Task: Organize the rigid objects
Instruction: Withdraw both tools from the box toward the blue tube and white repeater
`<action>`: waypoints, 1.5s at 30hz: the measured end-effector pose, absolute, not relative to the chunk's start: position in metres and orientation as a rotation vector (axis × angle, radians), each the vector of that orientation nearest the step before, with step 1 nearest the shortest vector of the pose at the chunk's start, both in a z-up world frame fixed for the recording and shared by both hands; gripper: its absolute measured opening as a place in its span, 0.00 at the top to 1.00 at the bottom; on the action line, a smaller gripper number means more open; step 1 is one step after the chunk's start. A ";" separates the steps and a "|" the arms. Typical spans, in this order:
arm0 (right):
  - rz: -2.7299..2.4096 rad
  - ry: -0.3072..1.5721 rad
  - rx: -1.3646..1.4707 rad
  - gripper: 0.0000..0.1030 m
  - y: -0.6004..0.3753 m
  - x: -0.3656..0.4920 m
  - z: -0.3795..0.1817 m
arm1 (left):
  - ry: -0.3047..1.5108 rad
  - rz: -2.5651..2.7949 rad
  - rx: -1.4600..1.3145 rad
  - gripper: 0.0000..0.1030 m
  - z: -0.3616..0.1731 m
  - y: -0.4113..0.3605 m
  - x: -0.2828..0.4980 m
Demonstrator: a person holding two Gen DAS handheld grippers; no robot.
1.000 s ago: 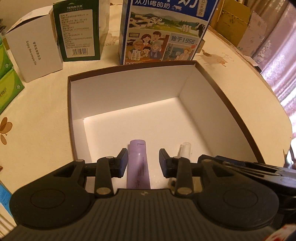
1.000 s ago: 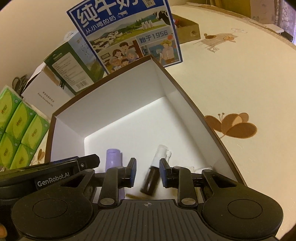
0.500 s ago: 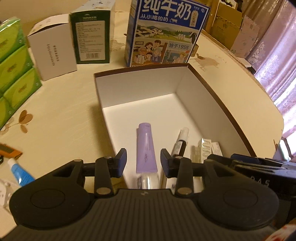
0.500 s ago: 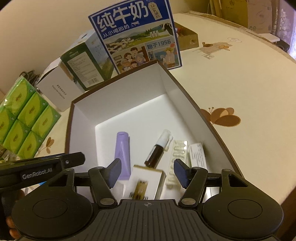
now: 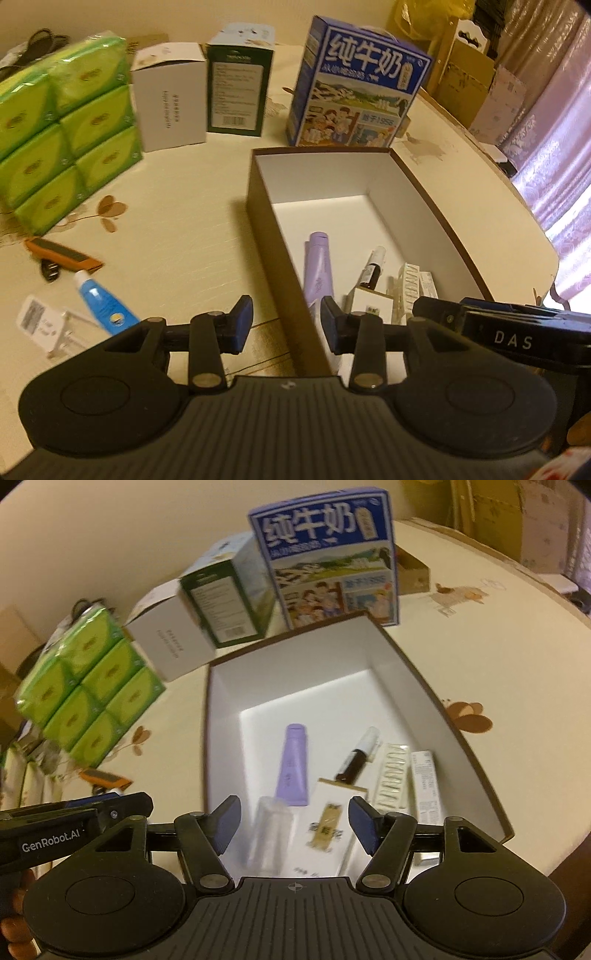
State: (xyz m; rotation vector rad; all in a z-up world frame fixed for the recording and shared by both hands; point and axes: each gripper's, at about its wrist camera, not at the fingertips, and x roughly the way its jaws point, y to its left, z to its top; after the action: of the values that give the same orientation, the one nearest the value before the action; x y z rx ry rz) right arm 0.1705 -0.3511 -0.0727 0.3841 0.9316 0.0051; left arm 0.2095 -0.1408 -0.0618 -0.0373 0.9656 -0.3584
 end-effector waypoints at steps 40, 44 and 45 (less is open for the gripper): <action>0.316 1.037 0.212 0.39 -0.209 0.140 -0.082 | 0.994 -0.110 -0.078 0.66 -0.068 -0.005 0.141; 0.325 1.061 0.195 0.39 -0.199 0.144 -0.091 | 1.007 -0.094 -0.081 0.66 -0.075 0.002 0.141; 0.326 1.065 0.192 0.39 -0.197 0.145 -0.093 | 1.011 -0.089 -0.082 0.66 -0.077 0.004 0.142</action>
State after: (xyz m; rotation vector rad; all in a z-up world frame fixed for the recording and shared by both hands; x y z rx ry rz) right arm 0.1449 -0.1972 -0.0935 0.1918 1.0649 0.3264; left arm 0.1422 0.0039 -0.0766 -0.0824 1.0109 -0.0890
